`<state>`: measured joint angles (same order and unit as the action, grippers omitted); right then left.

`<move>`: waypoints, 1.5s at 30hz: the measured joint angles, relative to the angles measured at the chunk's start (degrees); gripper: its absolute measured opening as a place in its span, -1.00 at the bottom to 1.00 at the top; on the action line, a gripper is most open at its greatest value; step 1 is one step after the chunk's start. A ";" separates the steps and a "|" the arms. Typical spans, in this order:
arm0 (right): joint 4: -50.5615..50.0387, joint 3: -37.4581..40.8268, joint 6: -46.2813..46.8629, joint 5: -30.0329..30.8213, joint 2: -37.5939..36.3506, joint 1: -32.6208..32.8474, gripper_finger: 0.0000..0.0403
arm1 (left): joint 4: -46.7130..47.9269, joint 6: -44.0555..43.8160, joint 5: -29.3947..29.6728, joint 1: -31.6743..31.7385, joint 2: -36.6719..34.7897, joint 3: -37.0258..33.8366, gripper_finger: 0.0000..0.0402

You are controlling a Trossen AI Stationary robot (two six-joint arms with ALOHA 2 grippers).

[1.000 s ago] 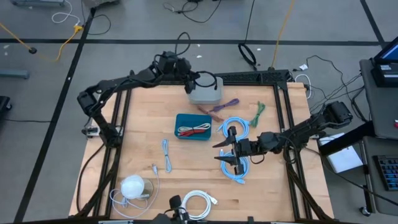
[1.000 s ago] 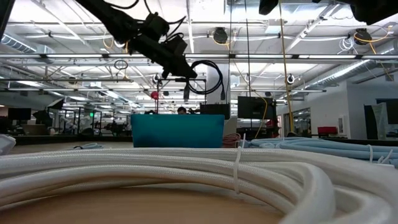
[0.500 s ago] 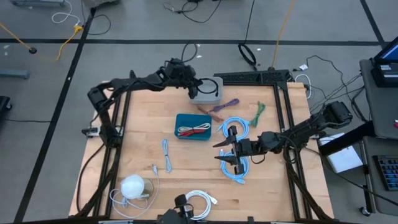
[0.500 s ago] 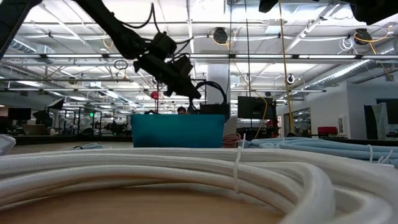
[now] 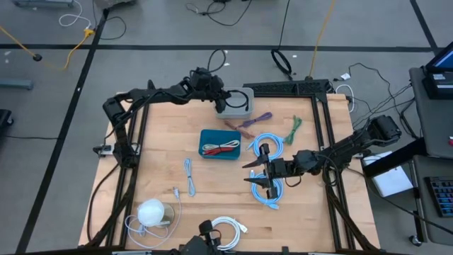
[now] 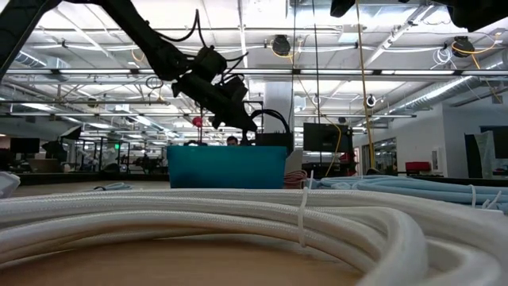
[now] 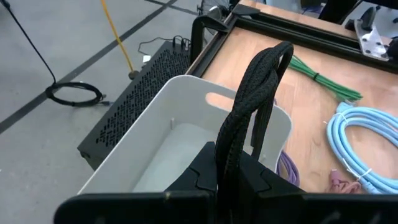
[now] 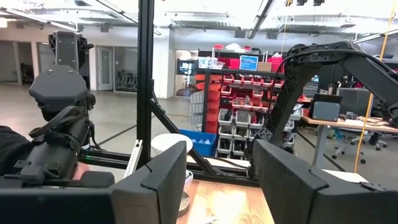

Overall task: Pick & Place USB Port
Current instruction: Put the black HDMI cable into the gray bin

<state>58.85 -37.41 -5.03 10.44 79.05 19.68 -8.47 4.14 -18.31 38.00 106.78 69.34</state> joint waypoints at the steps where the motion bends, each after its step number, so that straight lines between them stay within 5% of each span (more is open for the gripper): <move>1: 0.00 0.00 0.00 0.00 0.00 0.00 -0.11 | 0.05 -0.12 0.01 0.00 0.00 0.00 -0.94; 24: 1.34 0.00 0.01 -0.02 0.00 0.65 -0.14 | 1.99 0.50 5.52 0.19 0.77 0.04 -0.94; 38: 1.33 0.00 -0.18 -0.02 0.00 0.69 -0.14 | -1.92 -1.84 1.93 1.79 5.34 0.09 -0.94; 45: 1.33 0.00 -0.20 -0.02 0.00 0.69 -0.14 | -3.29 -2.28 6.77 1.30 5.27 0.09 -0.79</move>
<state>60.18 -37.41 -5.23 10.41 79.05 20.37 -11.76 1.87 -11.54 39.30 112.05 69.43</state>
